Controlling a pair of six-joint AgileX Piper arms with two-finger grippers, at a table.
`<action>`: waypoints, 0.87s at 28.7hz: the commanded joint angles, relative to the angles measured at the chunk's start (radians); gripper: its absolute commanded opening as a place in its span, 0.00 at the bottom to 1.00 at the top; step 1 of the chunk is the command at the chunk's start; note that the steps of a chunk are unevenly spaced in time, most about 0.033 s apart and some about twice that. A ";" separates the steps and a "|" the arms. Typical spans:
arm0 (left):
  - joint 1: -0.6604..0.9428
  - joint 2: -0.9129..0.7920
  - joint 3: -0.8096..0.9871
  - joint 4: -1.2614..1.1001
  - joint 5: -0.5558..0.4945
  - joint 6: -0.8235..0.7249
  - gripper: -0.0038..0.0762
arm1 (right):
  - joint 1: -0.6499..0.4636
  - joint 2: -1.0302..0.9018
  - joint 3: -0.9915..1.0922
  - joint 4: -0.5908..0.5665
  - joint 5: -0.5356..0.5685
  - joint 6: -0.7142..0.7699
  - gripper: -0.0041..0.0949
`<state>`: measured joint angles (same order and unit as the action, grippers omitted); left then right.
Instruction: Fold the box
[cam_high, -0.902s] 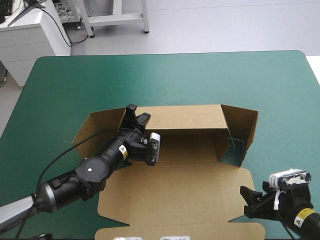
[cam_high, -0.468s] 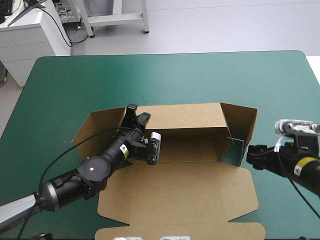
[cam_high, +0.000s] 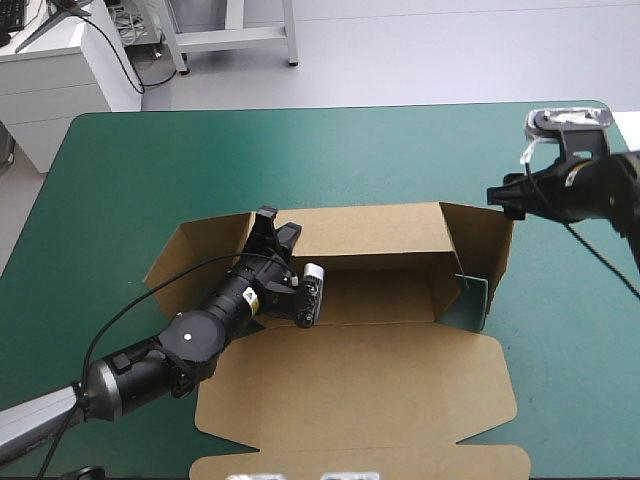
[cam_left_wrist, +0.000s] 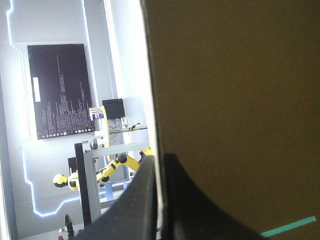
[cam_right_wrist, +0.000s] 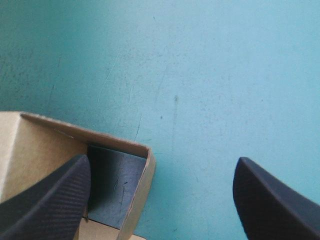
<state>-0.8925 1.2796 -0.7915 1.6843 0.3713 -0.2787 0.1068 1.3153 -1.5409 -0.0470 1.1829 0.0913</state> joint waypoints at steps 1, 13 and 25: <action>-0.006 -0.017 -0.026 0.021 -0.014 0.001 0.04 | -0.139 0.126 -0.162 0.196 0.050 -0.178 0.78; -0.006 -0.017 -0.026 0.021 -0.011 0.001 0.04 | -0.255 0.346 -0.239 0.398 0.068 -0.242 0.78; -0.006 -0.017 -0.026 0.021 -0.004 0.001 0.04 | -0.255 0.311 -0.076 0.457 0.068 -0.293 0.78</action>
<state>-0.8925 1.2803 -0.7915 1.6843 0.3731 -0.2787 -0.1417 1.6978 -1.6292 0.3823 1.2404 -0.1804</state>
